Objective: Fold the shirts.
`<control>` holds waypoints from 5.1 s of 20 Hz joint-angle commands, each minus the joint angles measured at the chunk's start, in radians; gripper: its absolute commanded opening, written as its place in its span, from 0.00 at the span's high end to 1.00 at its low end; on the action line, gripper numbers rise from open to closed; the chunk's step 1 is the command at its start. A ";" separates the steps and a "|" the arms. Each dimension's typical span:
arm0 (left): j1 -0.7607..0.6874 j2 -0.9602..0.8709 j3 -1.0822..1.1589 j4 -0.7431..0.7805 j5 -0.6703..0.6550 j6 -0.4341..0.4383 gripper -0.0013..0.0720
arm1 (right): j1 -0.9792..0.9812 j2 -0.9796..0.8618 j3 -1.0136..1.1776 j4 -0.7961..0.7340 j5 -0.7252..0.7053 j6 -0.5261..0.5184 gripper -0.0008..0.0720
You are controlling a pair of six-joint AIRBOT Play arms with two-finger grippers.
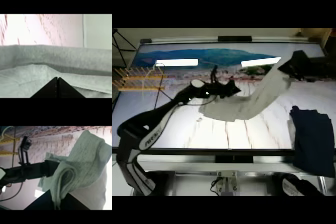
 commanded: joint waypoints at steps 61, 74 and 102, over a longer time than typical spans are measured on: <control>0.851 0.520 -0.017 0.394 -0.476 0.046 0.93 | -0.589 -0.039 0.182 -0.442 0.490 0.078 0.89; 0.851 0.517 -0.017 0.394 -0.476 0.064 0.93 | -0.731 0.163 -0.005 -0.634 0.584 0.045 0.89; 0.237 0.447 0.095 1.366 -0.580 -0.269 0.22 | 0.018 0.104 -0.117 -0.796 -0.010 0.066 0.22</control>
